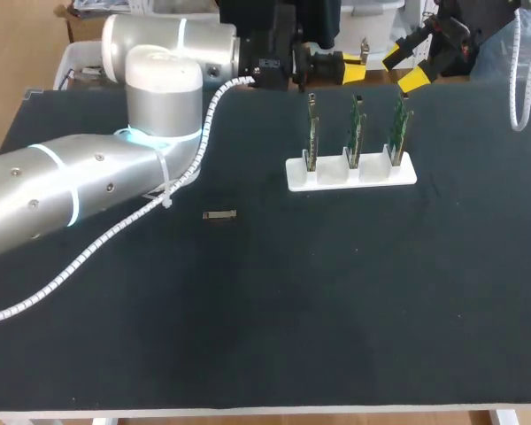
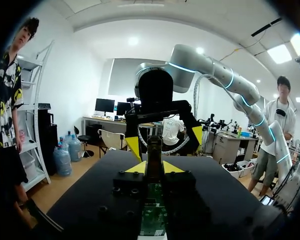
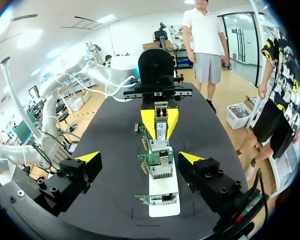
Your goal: Pick up the optical module with the left hand, and insert it into the network port with the right hand.
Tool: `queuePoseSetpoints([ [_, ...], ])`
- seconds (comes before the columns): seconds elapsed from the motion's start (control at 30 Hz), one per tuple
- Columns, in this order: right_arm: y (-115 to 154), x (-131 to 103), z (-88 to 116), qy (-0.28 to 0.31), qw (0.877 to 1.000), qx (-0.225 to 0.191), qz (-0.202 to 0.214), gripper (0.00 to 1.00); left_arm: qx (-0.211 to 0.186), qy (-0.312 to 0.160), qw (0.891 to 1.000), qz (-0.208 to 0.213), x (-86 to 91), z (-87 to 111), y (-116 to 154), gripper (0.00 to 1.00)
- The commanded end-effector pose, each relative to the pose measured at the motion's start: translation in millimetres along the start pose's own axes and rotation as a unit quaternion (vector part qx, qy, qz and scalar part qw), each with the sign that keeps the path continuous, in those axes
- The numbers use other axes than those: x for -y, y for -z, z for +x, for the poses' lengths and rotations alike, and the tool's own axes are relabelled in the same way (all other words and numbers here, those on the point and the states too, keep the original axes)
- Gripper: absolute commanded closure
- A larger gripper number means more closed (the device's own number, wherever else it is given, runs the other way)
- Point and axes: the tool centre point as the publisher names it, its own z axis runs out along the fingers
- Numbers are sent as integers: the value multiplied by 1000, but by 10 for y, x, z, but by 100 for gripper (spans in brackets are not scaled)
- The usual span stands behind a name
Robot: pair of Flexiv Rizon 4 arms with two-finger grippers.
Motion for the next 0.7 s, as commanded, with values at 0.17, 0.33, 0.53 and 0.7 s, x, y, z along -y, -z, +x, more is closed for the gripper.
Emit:
queuePoseSetpoints([
  [0.17,26,74,-15,0,971,-1,-237,0,-3,4,1000,5,-54,47,-36,100],
  [0.33,26,74,-15,0,971,-1,-237,0,-3,9,1000,-2,-34,91,-19,100],
  [0.53,26,74,-15,0,971,-1,-237,0,-4,6,1000,-5,-56,85,-5,100],
  [0.7,26,74,-15,0,971,-1,-237,0,-4,4,1000,-7,-67,73,5,100],
])
